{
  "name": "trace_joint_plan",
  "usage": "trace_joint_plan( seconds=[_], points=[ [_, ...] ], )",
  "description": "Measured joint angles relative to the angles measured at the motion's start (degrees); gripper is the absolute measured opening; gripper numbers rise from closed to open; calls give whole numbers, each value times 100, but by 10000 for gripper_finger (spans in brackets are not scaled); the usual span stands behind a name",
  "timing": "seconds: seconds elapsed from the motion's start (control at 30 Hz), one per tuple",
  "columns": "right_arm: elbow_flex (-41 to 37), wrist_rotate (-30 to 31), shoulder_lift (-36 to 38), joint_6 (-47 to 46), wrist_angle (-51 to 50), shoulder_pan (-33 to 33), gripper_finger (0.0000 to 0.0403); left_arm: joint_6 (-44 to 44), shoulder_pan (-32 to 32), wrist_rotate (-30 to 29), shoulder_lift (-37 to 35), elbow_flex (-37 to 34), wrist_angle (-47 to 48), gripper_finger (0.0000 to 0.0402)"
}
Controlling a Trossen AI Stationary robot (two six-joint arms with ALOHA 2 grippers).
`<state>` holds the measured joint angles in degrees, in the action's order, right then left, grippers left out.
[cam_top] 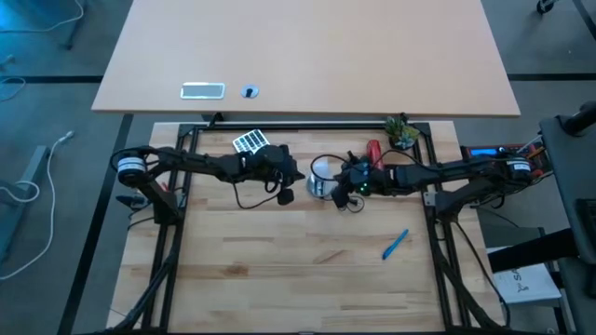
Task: Screw lightbulb
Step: Insert the white lightbulb into the silver lamp
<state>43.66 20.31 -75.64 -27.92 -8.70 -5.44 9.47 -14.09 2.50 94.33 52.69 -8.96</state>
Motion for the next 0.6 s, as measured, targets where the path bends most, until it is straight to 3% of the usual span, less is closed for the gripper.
trace_joint_plan(
  seconds=[0.2, 0.6],
  points=[
    [0, 70, -35, 130, -27, -239, 0, 74, 0, 0, 14, 2, -651, 0],
    [-2, -64, -124, 402, 422, -290, 0, 44, -42, 7, 230, 13, -994, 0]
  ],
)
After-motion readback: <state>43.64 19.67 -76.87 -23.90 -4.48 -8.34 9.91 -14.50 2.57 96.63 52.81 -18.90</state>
